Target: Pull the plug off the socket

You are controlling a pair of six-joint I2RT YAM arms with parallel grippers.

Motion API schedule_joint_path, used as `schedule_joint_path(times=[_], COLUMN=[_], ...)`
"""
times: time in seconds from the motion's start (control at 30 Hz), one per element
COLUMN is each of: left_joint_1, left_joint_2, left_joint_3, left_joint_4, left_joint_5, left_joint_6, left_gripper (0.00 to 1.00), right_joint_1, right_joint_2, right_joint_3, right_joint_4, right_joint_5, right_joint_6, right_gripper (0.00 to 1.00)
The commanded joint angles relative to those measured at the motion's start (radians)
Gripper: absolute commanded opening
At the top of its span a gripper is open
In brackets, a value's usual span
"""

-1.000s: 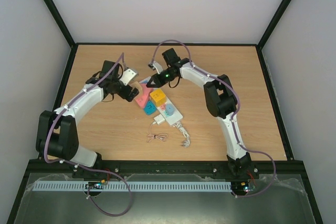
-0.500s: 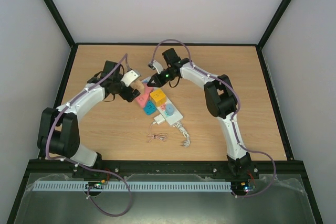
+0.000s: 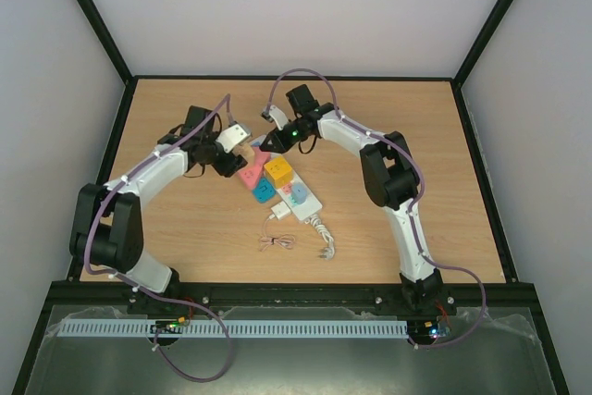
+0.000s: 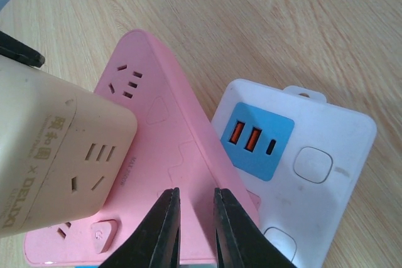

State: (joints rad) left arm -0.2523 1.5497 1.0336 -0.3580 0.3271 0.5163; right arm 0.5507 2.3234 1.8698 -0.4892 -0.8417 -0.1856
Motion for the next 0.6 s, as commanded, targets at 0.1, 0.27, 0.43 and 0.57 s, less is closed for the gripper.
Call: schedule_joint_path(times=[0.1, 0.27, 0.43, 0.57], left_joint_1=[-0.002, -0.001, 0.03, 0.06], left_joint_2=[-0.021, -0.069, -0.101, -0.144], left_joint_3=[-0.008, -0.085, -0.123, -0.176], left_joint_4=[0.057, 0.175, 0.245, 0.314], left_joint_5=[0.057, 0.075, 0.136, 0.207], left_joint_6=[-0.013, -0.057, -0.09, -0.078], left_gripper=[0.61, 0.59, 0.57, 0.56], right_joint_1=[-0.001, 0.0, 0.008, 0.009], right_joint_2=[0.083, 0.084, 0.084, 0.083], right_joint_3=[-0.078, -0.085, -0.092, -0.099], right_joint_4=[-0.137, -0.14, -0.138, -0.132], right_joint_5=[0.201, 0.208, 0.23, 0.241], right_joint_6=[-0.022, -0.029, -0.041, -0.041], right_gripper=[0.17, 0.17, 0.17, 0.17])
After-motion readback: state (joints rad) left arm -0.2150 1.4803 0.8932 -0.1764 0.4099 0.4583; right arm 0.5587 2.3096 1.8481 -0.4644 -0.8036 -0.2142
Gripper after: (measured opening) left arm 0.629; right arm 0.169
